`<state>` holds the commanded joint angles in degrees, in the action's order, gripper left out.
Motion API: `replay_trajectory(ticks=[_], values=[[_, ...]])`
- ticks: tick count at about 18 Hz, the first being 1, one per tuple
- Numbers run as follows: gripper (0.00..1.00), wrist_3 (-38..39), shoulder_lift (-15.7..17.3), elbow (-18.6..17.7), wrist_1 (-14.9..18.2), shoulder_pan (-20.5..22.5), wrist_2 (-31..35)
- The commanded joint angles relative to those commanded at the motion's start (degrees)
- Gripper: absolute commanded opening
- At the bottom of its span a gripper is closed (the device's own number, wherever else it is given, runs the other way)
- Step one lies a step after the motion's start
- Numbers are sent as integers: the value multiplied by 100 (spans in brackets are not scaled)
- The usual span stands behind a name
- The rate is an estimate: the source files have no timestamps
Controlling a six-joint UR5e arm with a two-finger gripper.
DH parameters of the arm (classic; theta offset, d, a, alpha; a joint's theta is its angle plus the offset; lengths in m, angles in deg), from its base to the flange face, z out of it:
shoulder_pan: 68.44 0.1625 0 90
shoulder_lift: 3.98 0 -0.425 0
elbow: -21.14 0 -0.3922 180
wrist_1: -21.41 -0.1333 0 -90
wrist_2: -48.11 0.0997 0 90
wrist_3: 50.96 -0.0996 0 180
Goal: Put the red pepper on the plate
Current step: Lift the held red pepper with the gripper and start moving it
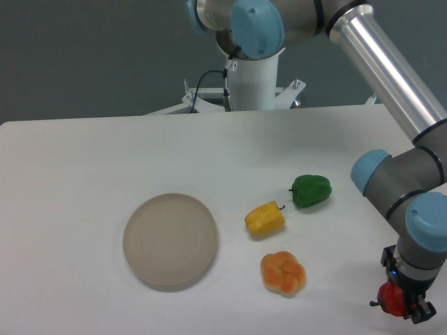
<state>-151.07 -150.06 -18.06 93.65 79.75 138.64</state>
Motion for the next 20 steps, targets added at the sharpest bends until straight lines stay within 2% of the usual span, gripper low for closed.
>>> replay_trajectory(ticks=[4,10,13,20], values=[[51,-9,61,-96,9,-17,-9],[51,97,439,-579,9,-131,-26],[51,263,825,-1097,18,-202,-44],[51,1141,1862,-2398,44,-746,-35]])
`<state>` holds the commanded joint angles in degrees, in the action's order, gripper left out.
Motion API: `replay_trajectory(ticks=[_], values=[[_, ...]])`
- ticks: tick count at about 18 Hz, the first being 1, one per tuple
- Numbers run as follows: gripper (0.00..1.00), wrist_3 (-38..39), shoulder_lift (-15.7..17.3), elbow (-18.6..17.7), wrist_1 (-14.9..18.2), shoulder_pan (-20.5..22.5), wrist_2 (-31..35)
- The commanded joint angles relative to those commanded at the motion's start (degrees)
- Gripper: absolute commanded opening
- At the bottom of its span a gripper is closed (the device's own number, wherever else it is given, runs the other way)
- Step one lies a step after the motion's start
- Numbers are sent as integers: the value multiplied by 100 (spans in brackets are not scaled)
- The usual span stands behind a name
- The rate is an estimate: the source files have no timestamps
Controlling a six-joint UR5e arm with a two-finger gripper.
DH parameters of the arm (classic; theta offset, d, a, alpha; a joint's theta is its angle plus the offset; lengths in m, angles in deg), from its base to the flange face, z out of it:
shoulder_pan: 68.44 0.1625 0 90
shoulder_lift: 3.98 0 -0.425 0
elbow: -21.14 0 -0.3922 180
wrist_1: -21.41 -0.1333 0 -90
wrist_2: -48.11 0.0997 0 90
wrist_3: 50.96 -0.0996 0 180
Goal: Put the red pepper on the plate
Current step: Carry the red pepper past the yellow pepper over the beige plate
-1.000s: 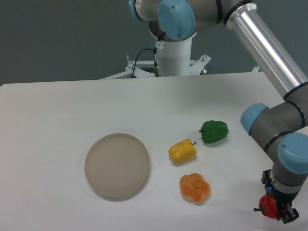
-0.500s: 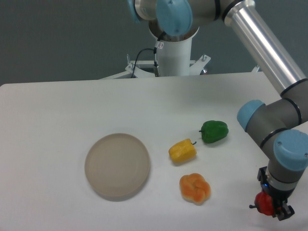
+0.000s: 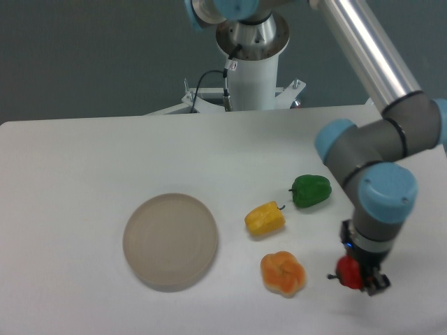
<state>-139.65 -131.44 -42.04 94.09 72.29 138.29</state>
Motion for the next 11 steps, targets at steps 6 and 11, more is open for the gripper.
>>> replay_trajectory(ticks=[6,11], values=[[51,993,669,-888,-17,-571,-26],[51,2108,836,-1171,-26,-1178,44]])
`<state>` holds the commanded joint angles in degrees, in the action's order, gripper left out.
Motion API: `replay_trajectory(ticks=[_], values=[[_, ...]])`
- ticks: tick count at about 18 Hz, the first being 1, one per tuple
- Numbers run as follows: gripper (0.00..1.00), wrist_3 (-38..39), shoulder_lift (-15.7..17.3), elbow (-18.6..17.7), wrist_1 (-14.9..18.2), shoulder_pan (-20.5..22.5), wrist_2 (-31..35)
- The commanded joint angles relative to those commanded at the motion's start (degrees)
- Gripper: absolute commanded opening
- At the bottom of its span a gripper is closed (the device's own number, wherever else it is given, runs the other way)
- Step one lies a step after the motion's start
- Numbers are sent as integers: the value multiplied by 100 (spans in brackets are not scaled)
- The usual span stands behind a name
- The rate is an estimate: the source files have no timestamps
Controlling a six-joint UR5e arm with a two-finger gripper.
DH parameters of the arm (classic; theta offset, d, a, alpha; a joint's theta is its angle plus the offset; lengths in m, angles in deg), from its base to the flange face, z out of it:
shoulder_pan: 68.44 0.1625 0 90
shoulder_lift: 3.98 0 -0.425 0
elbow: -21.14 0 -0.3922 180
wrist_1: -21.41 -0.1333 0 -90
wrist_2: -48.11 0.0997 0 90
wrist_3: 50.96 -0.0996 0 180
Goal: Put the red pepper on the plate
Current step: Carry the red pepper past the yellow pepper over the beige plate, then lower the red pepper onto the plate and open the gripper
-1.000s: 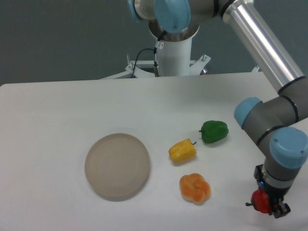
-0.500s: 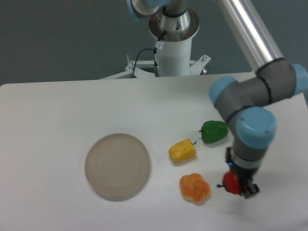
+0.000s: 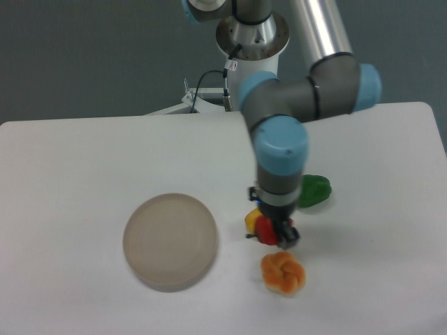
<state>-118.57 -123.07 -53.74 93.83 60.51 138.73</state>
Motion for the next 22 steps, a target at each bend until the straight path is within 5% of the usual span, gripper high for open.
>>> replay_trajectory(ticks=[9,22], values=[[51,1460,-184,-79,-175,-677,-166],[51,2024,-703,-141,-940,-775,-562]])
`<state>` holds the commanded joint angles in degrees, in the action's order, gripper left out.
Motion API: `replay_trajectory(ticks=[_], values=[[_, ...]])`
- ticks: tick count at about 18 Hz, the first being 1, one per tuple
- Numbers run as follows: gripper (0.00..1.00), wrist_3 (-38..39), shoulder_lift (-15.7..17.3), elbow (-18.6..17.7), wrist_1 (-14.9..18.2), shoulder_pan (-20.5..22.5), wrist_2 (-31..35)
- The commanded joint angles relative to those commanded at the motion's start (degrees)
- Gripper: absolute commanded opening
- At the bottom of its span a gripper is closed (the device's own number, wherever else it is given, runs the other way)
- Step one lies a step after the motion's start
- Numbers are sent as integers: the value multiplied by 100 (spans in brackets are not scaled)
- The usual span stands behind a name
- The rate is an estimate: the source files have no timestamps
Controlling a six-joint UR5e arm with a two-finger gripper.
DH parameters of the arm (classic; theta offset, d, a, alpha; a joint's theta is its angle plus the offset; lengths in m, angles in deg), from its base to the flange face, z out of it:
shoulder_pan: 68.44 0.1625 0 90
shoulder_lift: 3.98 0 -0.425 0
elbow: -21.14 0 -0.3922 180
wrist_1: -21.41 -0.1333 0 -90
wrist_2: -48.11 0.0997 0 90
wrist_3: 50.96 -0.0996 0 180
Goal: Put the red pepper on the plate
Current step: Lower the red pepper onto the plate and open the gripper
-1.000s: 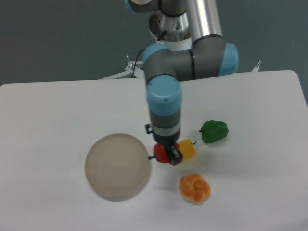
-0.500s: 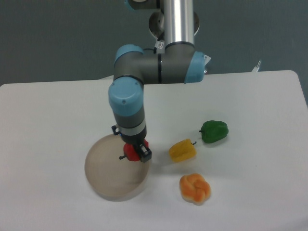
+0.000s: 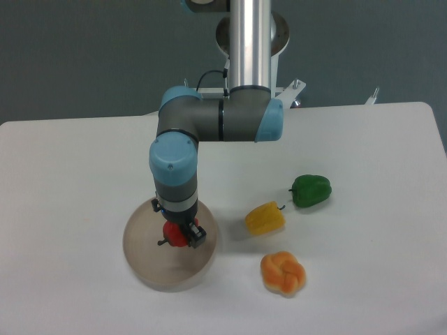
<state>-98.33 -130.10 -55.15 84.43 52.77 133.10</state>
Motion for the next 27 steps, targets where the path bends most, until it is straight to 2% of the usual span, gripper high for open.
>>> replay_trajectory(ticks=[6,27], values=[[51,18,-150,-9,-167,-9,0],[54,150,-246,-62,-167,-88,9]])
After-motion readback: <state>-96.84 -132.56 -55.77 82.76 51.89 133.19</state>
